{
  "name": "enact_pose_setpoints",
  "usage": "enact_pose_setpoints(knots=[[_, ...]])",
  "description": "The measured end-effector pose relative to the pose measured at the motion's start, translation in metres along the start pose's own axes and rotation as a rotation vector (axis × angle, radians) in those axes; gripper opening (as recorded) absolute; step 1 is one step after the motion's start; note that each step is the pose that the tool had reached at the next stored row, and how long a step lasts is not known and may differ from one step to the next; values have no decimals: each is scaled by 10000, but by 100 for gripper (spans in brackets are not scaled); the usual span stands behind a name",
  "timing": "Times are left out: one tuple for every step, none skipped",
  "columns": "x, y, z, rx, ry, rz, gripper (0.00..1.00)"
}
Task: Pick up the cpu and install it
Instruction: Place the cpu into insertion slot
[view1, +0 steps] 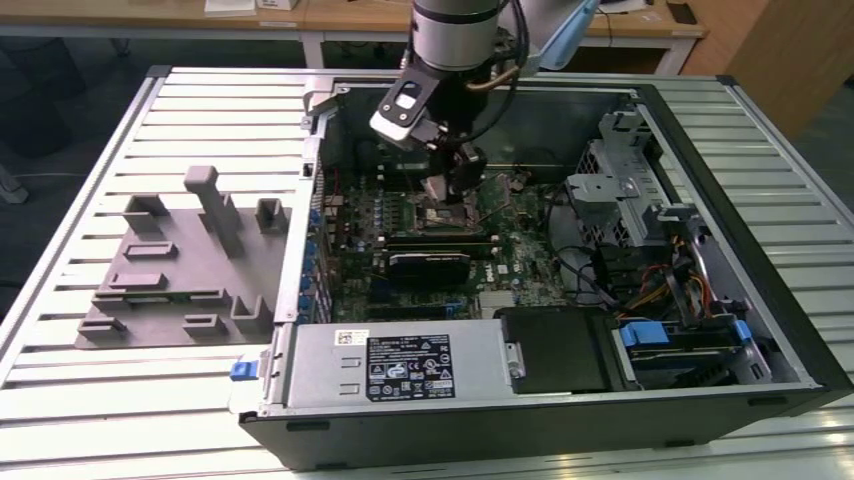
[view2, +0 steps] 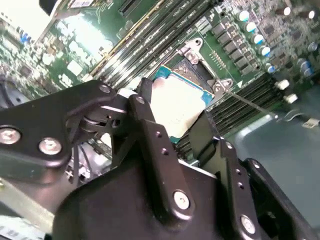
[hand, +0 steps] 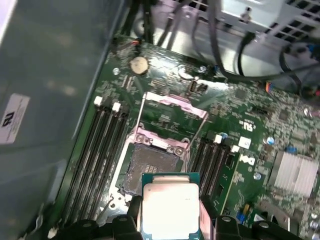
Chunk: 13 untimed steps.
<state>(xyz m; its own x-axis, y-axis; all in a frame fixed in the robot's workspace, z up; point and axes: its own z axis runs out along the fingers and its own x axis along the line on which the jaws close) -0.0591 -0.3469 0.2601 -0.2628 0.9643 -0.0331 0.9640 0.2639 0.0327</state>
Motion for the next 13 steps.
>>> enact_pose_setpoints(knots=[[0,0,2,6,-6,179,54],[0,0,4,11,-12,360,54],[0,0,6,18,-18,538,54],[0,0,8,24,-24,718,54],[0,0,11,30,-30,914,54],[1,0,14,35,-36,1093,54],[1,-1,16,41,-41,1274,54],[1,-1,20,47,-48,1453,54],[1,-1,23,53,-53,1633,54],[1,-1,28,59,-59,1813,54],[1,-1,34,66,-66,2003,54],[1,-1,41,72,-72,2183,54],[2,-2,49,76,-69,2344,54]])
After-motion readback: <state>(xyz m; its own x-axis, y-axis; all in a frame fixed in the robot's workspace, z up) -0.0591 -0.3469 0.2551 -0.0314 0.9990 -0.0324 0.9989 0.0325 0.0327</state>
